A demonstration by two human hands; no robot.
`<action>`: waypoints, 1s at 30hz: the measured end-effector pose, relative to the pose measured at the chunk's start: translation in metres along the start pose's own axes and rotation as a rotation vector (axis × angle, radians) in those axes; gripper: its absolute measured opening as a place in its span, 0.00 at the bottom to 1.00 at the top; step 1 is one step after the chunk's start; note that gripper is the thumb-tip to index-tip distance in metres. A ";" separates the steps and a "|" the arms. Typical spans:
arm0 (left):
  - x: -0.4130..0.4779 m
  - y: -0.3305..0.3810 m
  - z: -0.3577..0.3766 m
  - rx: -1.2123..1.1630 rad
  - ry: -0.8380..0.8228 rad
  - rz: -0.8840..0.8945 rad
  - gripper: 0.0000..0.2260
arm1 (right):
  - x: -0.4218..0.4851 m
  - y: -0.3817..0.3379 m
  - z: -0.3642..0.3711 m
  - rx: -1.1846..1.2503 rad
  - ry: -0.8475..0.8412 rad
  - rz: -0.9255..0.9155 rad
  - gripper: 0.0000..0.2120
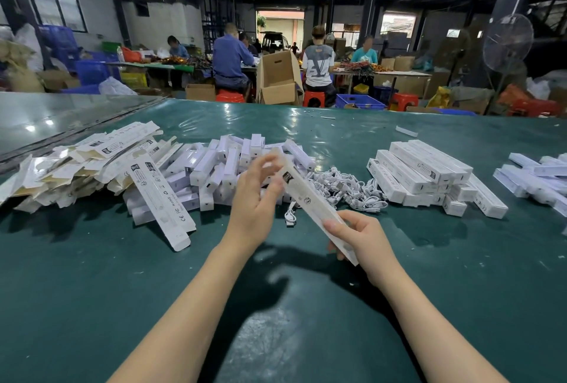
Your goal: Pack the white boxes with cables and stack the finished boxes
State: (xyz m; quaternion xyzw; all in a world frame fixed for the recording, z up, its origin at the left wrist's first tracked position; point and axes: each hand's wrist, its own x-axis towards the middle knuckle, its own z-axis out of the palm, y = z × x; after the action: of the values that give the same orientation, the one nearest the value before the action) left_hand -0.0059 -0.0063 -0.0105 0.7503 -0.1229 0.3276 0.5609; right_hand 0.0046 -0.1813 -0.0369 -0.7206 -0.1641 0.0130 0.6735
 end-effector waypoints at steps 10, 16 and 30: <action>-0.023 -0.034 0.026 0.736 -0.441 -0.094 0.12 | 0.004 0.014 -0.004 -0.894 0.300 -0.027 0.11; -0.014 -0.035 0.007 0.590 -0.482 -0.154 0.22 | 0.008 0.013 -0.005 -0.730 0.324 -0.015 0.16; -0.014 -0.036 0.010 0.730 -0.377 -0.133 0.10 | 0.006 0.012 -0.005 -0.766 0.233 -0.042 0.11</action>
State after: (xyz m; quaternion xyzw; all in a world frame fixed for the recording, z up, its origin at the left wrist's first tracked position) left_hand 0.0063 -0.0057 -0.0483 0.9531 -0.0506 0.1695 0.2455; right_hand 0.0140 -0.1854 -0.0468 -0.9126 -0.0941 -0.1448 0.3706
